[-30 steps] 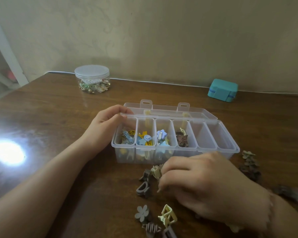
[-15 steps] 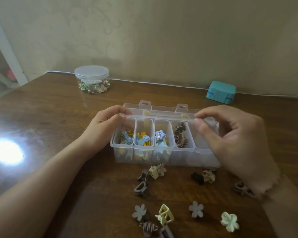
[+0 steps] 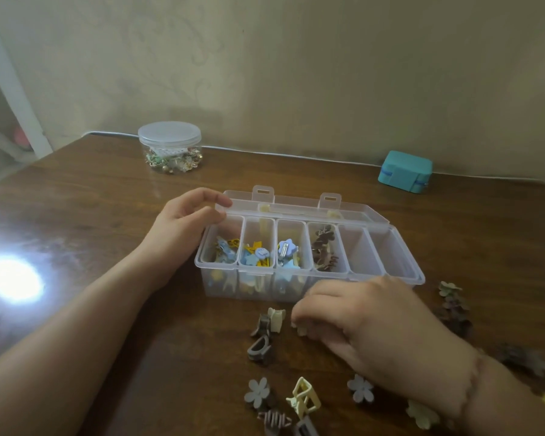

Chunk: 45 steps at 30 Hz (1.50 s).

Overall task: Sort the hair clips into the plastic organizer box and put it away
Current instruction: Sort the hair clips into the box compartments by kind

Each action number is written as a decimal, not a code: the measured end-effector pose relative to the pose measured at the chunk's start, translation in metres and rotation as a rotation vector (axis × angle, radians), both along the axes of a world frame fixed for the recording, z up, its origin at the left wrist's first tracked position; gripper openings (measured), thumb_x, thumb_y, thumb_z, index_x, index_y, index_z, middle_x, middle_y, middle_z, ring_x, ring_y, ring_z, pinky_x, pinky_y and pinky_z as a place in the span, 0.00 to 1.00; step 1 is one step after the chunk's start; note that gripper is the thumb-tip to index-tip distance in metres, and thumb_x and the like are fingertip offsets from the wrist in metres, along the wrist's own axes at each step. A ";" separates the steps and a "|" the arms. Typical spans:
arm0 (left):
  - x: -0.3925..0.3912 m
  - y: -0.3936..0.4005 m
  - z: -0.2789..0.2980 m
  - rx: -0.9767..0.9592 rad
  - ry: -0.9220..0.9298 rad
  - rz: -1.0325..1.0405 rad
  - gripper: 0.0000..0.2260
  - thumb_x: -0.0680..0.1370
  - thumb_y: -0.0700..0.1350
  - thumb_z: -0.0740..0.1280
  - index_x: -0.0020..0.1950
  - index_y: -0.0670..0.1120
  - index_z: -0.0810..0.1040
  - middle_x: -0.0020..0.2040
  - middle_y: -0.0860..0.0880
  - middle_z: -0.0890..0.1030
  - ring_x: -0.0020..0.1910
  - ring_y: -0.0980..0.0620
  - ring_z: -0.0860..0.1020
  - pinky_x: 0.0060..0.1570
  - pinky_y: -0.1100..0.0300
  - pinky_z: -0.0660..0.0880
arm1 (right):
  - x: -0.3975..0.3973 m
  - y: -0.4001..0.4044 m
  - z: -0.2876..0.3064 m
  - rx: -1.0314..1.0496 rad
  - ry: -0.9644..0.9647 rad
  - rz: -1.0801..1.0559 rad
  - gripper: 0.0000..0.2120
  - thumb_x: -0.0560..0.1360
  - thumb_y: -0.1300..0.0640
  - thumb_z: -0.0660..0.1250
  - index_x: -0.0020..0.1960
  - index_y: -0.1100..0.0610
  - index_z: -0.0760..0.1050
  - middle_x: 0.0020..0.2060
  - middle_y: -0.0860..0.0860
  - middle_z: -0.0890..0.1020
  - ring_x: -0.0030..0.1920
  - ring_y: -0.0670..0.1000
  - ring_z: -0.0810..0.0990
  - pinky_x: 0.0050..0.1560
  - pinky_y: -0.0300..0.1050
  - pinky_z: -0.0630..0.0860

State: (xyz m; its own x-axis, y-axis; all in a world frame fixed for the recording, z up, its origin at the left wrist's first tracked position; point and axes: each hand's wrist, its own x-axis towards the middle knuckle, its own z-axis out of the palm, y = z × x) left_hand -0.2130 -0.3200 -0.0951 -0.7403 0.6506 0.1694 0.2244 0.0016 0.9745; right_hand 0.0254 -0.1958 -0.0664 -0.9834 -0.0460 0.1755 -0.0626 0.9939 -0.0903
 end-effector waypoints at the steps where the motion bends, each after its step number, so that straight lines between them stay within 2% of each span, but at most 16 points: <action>1: -0.001 -0.001 0.001 -0.004 -0.007 0.012 0.09 0.69 0.44 0.68 0.48 0.51 0.83 0.44 0.46 0.84 0.40 0.51 0.81 0.45 0.54 0.73 | 0.001 0.000 0.002 -0.001 -0.008 -0.012 0.10 0.74 0.45 0.58 0.51 0.41 0.76 0.45 0.38 0.81 0.39 0.43 0.80 0.32 0.45 0.78; 4: -0.007 -0.006 0.004 -0.008 -0.049 0.032 0.11 0.67 0.44 0.68 0.47 0.52 0.83 0.45 0.46 0.85 0.41 0.50 0.81 0.43 0.54 0.73 | 0.011 0.005 0.017 -0.102 0.082 -0.014 0.08 0.73 0.47 0.65 0.51 0.43 0.78 0.43 0.36 0.81 0.40 0.38 0.79 0.37 0.33 0.76; 6: -0.009 -0.007 0.006 -0.008 -0.079 0.033 0.11 0.65 0.44 0.67 0.44 0.53 0.84 0.44 0.45 0.84 0.41 0.48 0.81 0.41 0.54 0.73 | 0.019 0.011 0.030 -0.236 0.232 -0.043 0.08 0.72 0.48 0.68 0.51 0.45 0.79 0.40 0.34 0.79 0.34 0.36 0.76 0.32 0.26 0.69; 9: -0.009 -0.008 0.007 -0.009 -0.102 0.016 0.11 0.65 0.44 0.66 0.43 0.54 0.84 0.44 0.45 0.83 0.39 0.49 0.81 0.37 0.55 0.73 | 0.023 0.022 0.035 -0.319 0.425 -0.176 0.10 0.73 0.48 0.69 0.52 0.49 0.79 0.39 0.32 0.76 0.31 0.40 0.74 0.29 0.27 0.68; 12: -0.008 -0.007 0.007 -0.001 -0.117 0.011 0.12 0.65 0.44 0.66 0.45 0.53 0.83 0.44 0.44 0.84 0.38 0.50 0.82 0.36 0.57 0.73 | 0.020 0.029 0.028 -0.250 0.385 -0.260 0.13 0.72 0.44 0.68 0.53 0.48 0.80 0.42 0.36 0.79 0.38 0.32 0.75 0.35 0.27 0.70; 15: -0.008 -0.008 0.007 0.009 -0.126 0.012 0.12 0.65 0.43 0.66 0.45 0.52 0.83 0.43 0.43 0.84 0.39 0.47 0.81 0.37 0.55 0.74 | 0.029 0.029 0.039 -0.266 0.404 -0.248 0.11 0.73 0.43 0.66 0.49 0.47 0.79 0.39 0.35 0.79 0.33 0.42 0.77 0.30 0.34 0.73; 17: -0.009 -0.008 0.006 0.016 -0.131 0.030 0.12 0.64 0.43 0.66 0.45 0.51 0.83 0.44 0.43 0.84 0.39 0.47 0.82 0.39 0.55 0.74 | 0.037 0.028 0.048 -0.337 0.331 -0.205 0.07 0.72 0.43 0.65 0.45 0.44 0.78 0.35 0.39 0.80 0.31 0.44 0.78 0.27 0.34 0.72; 19: -0.010 -0.008 0.006 0.031 -0.147 0.047 0.13 0.64 0.42 0.65 0.46 0.50 0.83 0.43 0.43 0.83 0.36 0.49 0.81 0.37 0.56 0.74 | 0.040 0.029 0.048 -0.249 0.089 -0.201 0.08 0.71 0.37 0.62 0.43 0.38 0.76 0.34 0.37 0.79 0.35 0.38 0.79 0.27 0.28 0.69; 22: -0.011 -0.007 0.007 0.037 -0.204 0.032 0.13 0.65 0.41 0.65 0.47 0.48 0.82 0.38 0.45 0.83 0.32 0.51 0.80 0.30 0.61 0.74 | 0.042 0.030 0.040 -0.045 -0.225 -0.294 0.13 0.70 0.31 0.60 0.54 0.30 0.70 0.42 0.32 0.78 0.44 0.34 0.76 0.40 0.29 0.72; 26: -0.013 -0.008 0.009 0.040 -0.259 0.009 0.12 0.67 0.39 0.65 0.47 0.49 0.82 0.36 0.43 0.81 0.30 0.49 0.79 0.27 0.61 0.74 | 0.040 0.028 0.039 0.033 -0.271 -0.320 0.17 0.73 0.37 0.63 0.62 0.31 0.68 0.51 0.33 0.78 0.51 0.37 0.74 0.52 0.36 0.74; 30: -0.013 -0.009 0.009 0.044 -0.267 -0.004 0.11 0.70 0.38 0.65 0.49 0.48 0.82 0.36 0.42 0.81 0.30 0.48 0.79 0.27 0.62 0.75 | 0.041 0.030 0.040 -0.053 -0.262 -0.293 0.08 0.74 0.40 0.64 0.54 0.32 0.72 0.47 0.32 0.78 0.48 0.35 0.75 0.48 0.34 0.74; 33: -0.011 -0.008 0.009 0.049 -0.260 0.008 0.13 0.75 0.34 0.61 0.50 0.47 0.81 0.36 0.43 0.81 0.30 0.50 0.79 0.26 0.63 0.74 | 0.048 0.036 0.049 -0.207 -0.149 -0.285 0.11 0.67 0.34 0.63 0.50 0.29 0.72 0.46 0.31 0.78 0.49 0.35 0.76 0.40 0.36 0.77; 36: -0.010 -0.007 0.010 0.049 -0.265 0.017 0.13 0.76 0.33 0.60 0.50 0.47 0.81 0.36 0.44 0.82 0.30 0.51 0.80 0.26 0.63 0.75 | 0.041 0.031 0.047 -0.511 0.258 -0.299 0.14 0.65 0.38 0.65 0.50 0.37 0.78 0.47 0.34 0.80 0.46 0.40 0.79 0.40 0.33 0.78; 39: -0.009 -0.007 0.010 0.044 -0.267 0.022 0.13 0.76 0.34 0.60 0.51 0.47 0.81 0.37 0.44 0.82 0.30 0.51 0.81 0.26 0.63 0.75 | 0.020 0.028 0.030 -0.316 0.400 -0.341 0.13 0.72 0.39 0.63 0.52 0.42 0.79 0.40 0.40 0.80 0.41 0.38 0.76 0.29 0.33 0.70; 41: -0.009 -0.007 0.010 0.045 -0.266 0.024 0.13 0.76 0.34 0.60 0.51 0.47 0.81 0.37 0.44 0.82 0.31 0.51 0.81 0.27 0.64 0.75 | 0.012 0.028 0.021 -0.128 0.341 -0.377 0.17 0.74 0.36 0.60 0.56 0.44 0.78 0.43 0.38 0.78 0.39 0.34 0.72 0.33 0.29 0.63; 45: -0.009 -0.007 0.010 0.052 -0.263 0.033 0.13 0.75 0.33 0.60 0.51 0.47 0.81 0.37 0.44 0.82 0.31 0.50 0.80 0.29 0.63 0.75 | 0.018 0.021 0.022 -0.215 0.386 -0.135 0.13 0.74 0.43 0.65 0.53 0.48 0.80 0.45 0.40 0.80 0.45 0.40 0.77 0.42 0.36 0.73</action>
